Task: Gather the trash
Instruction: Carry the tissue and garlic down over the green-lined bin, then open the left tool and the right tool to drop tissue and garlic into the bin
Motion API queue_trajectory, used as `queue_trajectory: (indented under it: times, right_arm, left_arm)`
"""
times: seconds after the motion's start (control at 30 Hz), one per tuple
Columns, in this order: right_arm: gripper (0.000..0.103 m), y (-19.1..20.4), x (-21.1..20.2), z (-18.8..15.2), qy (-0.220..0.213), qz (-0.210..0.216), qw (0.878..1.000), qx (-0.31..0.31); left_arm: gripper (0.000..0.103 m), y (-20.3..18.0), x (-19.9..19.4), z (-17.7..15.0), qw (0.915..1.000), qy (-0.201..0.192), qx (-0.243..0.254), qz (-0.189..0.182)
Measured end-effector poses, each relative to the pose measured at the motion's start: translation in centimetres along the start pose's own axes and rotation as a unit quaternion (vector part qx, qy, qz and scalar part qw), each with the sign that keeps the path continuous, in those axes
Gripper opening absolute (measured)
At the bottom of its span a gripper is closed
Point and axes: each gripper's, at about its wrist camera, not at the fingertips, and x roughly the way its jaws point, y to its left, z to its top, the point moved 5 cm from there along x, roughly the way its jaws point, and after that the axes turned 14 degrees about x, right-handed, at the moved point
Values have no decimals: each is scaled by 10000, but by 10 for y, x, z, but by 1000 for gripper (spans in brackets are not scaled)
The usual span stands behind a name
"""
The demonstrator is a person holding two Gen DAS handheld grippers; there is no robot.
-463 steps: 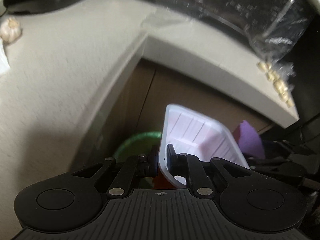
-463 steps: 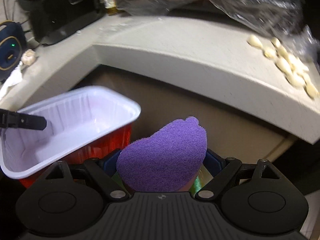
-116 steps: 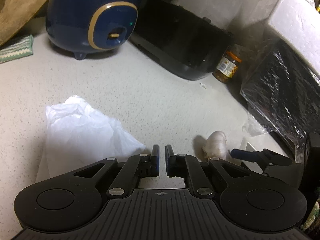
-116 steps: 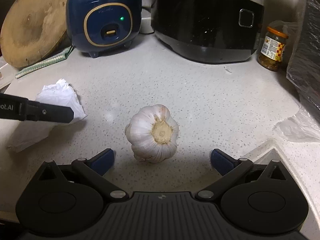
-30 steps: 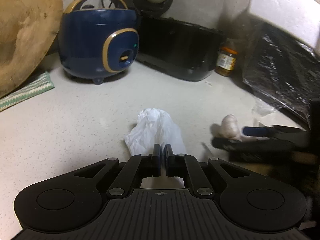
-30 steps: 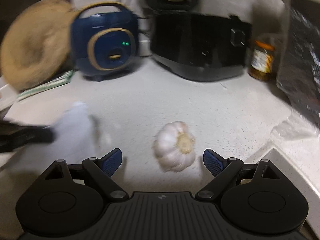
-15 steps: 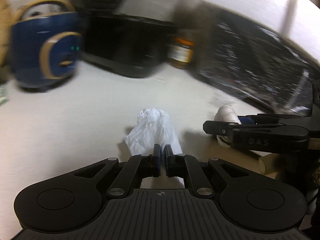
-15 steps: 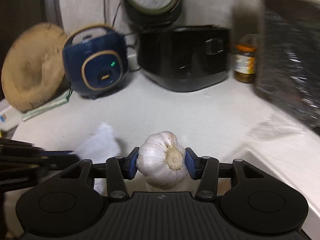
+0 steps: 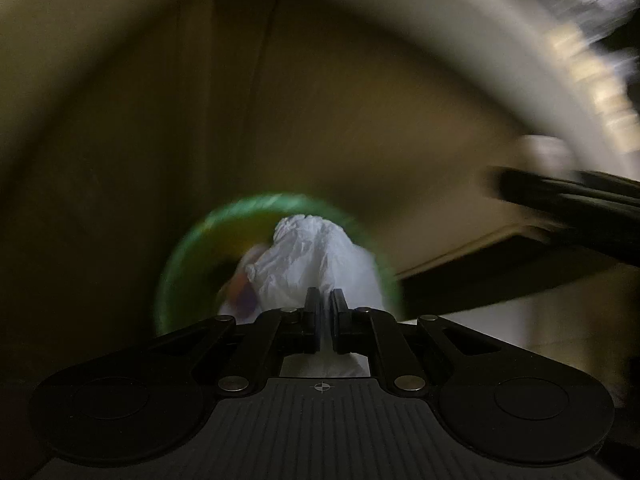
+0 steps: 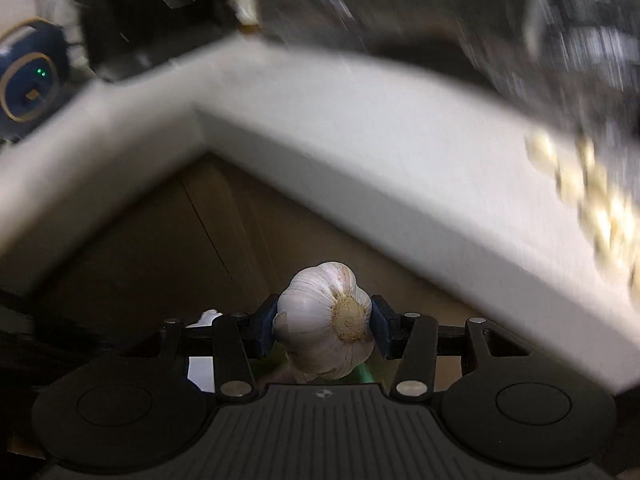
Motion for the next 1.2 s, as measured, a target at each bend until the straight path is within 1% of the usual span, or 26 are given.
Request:
queue_trajectory:
  times: [0.03, 0.07, 0.1, 0.13, 0.17, 0.2, 0.23, 0.3, 0.33, 0.37, 0.4, 0.43, 0.5, 0.57, 0.63, 0.67, 0.73, 0.77, 0.87, 1.0, 1.1, 1.17, 1.2]
  right_arm:
    - [47, -11, 11, -11, 180, 12, 9998, 104]
    - [47, -20, 22, -21, 368, 11, 9992, 180]
    - [47, -28, 33, -31, 543, 2, 9983, 222]
    - [47, -34, 43, -41, 690, -13, 9973, 234]
    - [47, -40, 54, -52, 828, -62, 9963, 240]
    - [47, -44, 64, -60, 928, -98, 9953, 258]
    - [47, -50, 74, -68, 1027, -106, 9942, 305]
    - [47, -58, 94, -80, 1204, -136, 9917, 428]
    - [46, -63, 105, -85, 1311, -139, 9900, 498]
    - [46, -66, 115, -91, 1404, -130, 9885, 546]
    - [46, -68, 125, -94, 1499, -125, 9870, 568]
    - [46, -68, 134, -97, 1575, -114, 9859, 559]
    - [46, -64, 148, -100, 1678, -49, 9846, 488]
    - [45, -57, 160, -98, 1714, 82, 9841, 450]
    - [45, -46, 174, -93, 1781, 235, 9824, 511]
    - [45, -41, 183, -91, 1842, 303, 9808, 568]
    - [44, -31, 202, -90, 2006, 398, 9766, 662]
    - [43, -25, 211, -90, 2100, 414, 9744, 692]
    - [39, -13, 234, -90, 2306, 385, 9696, 723]
    - [39, -7, 253, -93, 2540, 429, 9632, 765]
    - [44, -8, 258, -89, 2643, 416, 9599, 832]
    - [53, -9, 253, -83, 2540, 387, 9624, 879]
    - [53, -10, 247, -80, 2491, 371, 9635, 913]
  left_arm:
    - [9, 6, 31, -7, 9994, 32, -266, 206]
    - [9, 14, 54, -12, 9980, -35, -570, 263]
    - [9, 22, 75, -18, 9953, -157, -940, 193]
    - [10, 32, 99, -25, 9896, -252, -1416, 26]
    - [11, 40, 119, -32, 9839, -211, -1774, -70]
    - [14, 47, 139, -38, 9790, -92, -2035, -105]
    - [17, 52, 160, -46, 9759, 69, -2180, -99]
    - [17, 53, 202, -63, 9739, 530, -2206, -114]
    - [17, 54, 217, -70, 9717, 689, -2259, -94]
    - [17, 55, 223, -76, 9691, 706, -2361, -80]
    - [17, 56, 226, -80, 9668, 635, -2473, -90]
    - [17, 56, 224, -83, 9649, 461, -2581, -135]
    - [17, 57, 216, -88, 9639, 246, -2645, -159]
    - [17, 59, 210, -87, 9645, 307, -2620, -108]
    - [17, 59, 204, -83, 9690, 530, -2413, 86]
    - [17, 58, 199, -80, 9731, 632, -2204, 209]
    - [17, 57, 186, -75, 9799, 708, -1821, 401]
    - [17, 56, 179, -71, 9814, 712, -1725, 446]
    - [17, 52, 158, -60, 9838, 635, -1626, 415]
    - [17, 47, 143, -40, 9886, 474, -1382, 354]
    - [17, 45, 131, -32, 9902, 419, -1304, 280]
    - [17, 47, 123, -32, 9900, 376, -1325, 312]
    - [17, 48, 118, -34, 9892, 353, -1382, 326]
